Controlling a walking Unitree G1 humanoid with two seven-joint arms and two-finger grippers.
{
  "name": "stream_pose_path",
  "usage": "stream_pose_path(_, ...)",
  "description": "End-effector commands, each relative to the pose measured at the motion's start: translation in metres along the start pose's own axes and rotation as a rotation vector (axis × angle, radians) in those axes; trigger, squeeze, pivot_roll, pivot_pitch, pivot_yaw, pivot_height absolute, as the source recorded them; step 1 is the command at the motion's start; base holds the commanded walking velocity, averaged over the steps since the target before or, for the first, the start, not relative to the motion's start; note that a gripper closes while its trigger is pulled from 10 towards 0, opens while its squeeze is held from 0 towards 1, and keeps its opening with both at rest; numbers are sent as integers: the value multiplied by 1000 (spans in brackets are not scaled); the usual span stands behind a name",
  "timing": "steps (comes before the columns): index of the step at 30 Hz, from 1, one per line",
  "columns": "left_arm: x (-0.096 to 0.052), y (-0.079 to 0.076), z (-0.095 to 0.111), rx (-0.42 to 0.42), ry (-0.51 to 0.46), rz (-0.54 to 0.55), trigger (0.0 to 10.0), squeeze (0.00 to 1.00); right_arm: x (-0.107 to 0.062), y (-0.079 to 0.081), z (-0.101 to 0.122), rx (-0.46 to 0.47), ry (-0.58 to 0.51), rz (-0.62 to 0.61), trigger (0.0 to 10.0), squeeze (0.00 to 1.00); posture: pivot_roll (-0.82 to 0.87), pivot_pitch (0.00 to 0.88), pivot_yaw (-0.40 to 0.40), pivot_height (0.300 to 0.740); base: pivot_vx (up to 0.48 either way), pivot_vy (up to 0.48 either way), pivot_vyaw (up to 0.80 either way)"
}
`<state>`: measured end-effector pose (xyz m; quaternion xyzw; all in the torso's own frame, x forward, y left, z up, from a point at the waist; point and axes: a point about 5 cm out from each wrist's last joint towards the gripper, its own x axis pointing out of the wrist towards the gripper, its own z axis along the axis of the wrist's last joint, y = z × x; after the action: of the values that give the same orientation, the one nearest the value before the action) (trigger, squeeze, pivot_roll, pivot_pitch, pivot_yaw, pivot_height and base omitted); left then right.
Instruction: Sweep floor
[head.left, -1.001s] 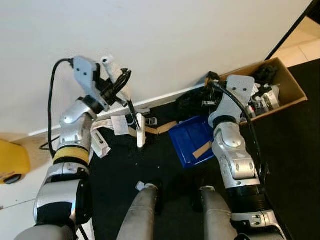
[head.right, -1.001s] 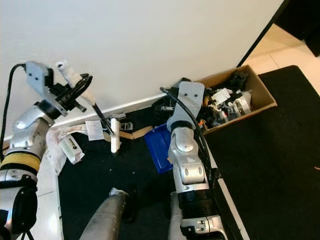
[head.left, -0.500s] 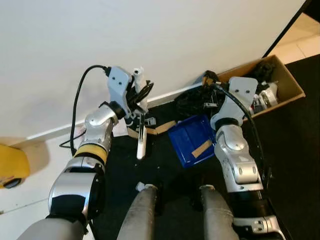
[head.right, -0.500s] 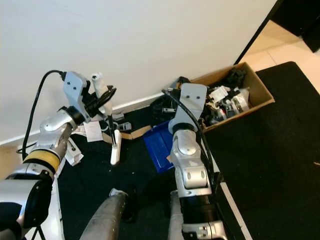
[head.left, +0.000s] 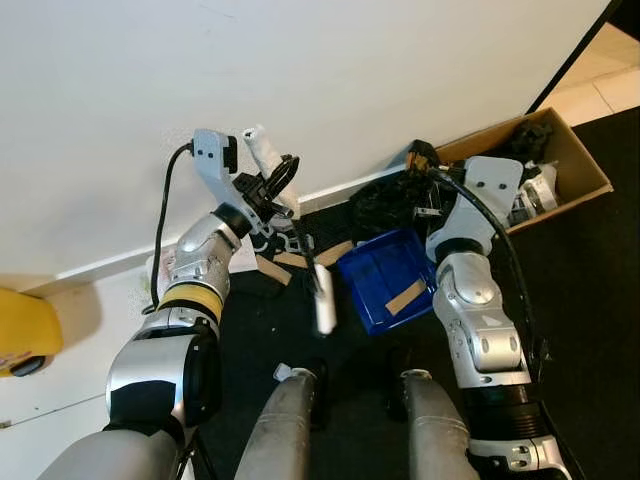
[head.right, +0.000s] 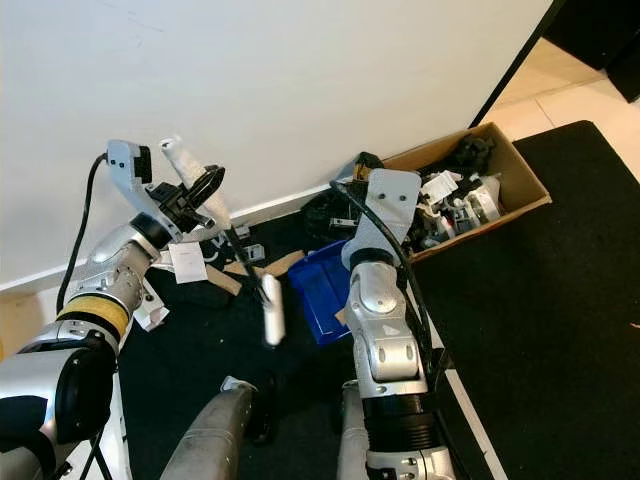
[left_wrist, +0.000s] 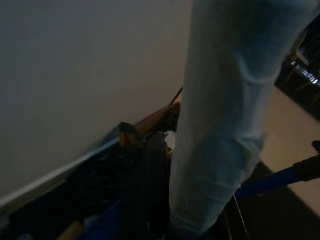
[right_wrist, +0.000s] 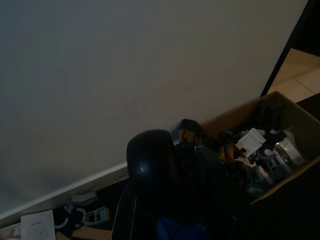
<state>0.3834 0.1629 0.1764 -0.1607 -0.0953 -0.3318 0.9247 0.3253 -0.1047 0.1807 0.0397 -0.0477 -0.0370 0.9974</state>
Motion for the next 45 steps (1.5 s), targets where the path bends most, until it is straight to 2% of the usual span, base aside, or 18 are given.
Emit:
stream_pose_path(1, -1, -2, -5, -85, -14, -32, 10000, 0, -8, -3, -37, 6, 179, -15, 10000, 0, 76, 455, 40, 740, 0, 0, 0)
stream_pose_path(3, -3, 3, 6, -62, -35, -41, 10000, 0, -8, -2, -38, 7, 181, -14, 10000, 0, 92, 453, 42, 740, 0, 0, 0)
stream_pose_path(4, -10, 14, 34, 25, -74, -50, 10000, 0, -8, -2, -40, 9, 186, -12, 10000, 0, 106, 454, 42, 740, 0, 0, 0)
stream_pose_path(7, -14, 18, 44, 71, -83, -52, 10000, 0, -8, -2, -40, 10, 189, -11, 10000, 0, 108, 454, 42, 740, 0, 0, 0)
stream_pose_path(8, -24, 25, 59, 216, -63, -44, 10000, 0, -8, 0, -42, 13, 193, -6, 10000, 0, 116, 455, 39, 740, 0, 0, 0)
stream_pose_path(10, -24, 25, 59, 216, -63, -44, 10000, 0, -8, 0, -42, 13, 193, -6, 10000, 0, 116, 455, 39, 740, 0, 0, 0)
stream_pose_path(13, -34, 33, 70, 419, -13, 14, 10000, 0, -8, 3, -43, 15, 198, 4, 10000, 0, 116, 455, 32, 740, 0, 0, 0)
stream_pose_path(14, -34, 33, 70, 419, -13, 14, 10000, 0, -8, 3, -43, 15, 198, 4, 10000, 0, 116, 455, 32, 740, 0, 0, 0)
stream_pose_path(15, -37, 34, 69, 485, 8, 31, 10000, 0, -8, 4, -43, 15, 198, 8, 10000, 0, 118, 455, 27, 740, 0, 0, 0)
stream_pose_path(22, -38, 30, 43, 558, 107, 27, 10000, 0, -7, 4, -41, 11, 196, 15, 10000, 0, 98, 462, 19, 740, 0, 0, 0)
stream_pose_path(29, -35, 20, -8, 446, 242, 54, 10000, 0, -8, -1, -40, 2, 194, 6, 10000, 0, 72, 474, 19, 740, 0, 0, 0)
stream_pose_path(30, -32, 16, -18, 376, 240, 76, 10000, 0, -10, -2, -40, 0, 195, -1, 10000, 0, 62, 477, 23, 740, 0, 0, 0)
stream_pose_path(31, -32, 16, -18, 376, 240, 76, 10000, 0, -10, -2, -40, 0, 195, -1, 10000, 0, 62, 477, 23, 740, 0, 0, 0)
stream_pose_path(32, -28, 13, -24, 279, 204, 99, 10000, 0, -11, -3, -40, 0, 195, -7, 10000, 0, 57, 480, 30, 740, 0, 0, 0)
stream_pose_path(33, -28, 13, -24, 279, 204, 99, 10000, 0, -11, -3, -40, 0, 195, -7, 10000, 0, 57, 480, 30, 740, 0, 0, 0)
stream_pose_path(36, -20, 4, -33, 110, 164, 79, 10000, 0, -11, -5, -41, 0, 195, -17, 10000, 0, 57, 480, 30, 740, 0, 0, 0)
stream_pose_path(41, -16, -5, -41, 7, 152, 40, 10000, 0, -11, -6, -41, 2, 195, -22, 10000, 0, 60, 481, 41, 740, 0, 0, 0)
stream_pose_path(45, -8, -15, -48, -156, 103, 0, 10000, 0, -9, -4, -40, 7, 194, -23, 10000, 0, 69, 475, 40, 740, 0, 0, 0)
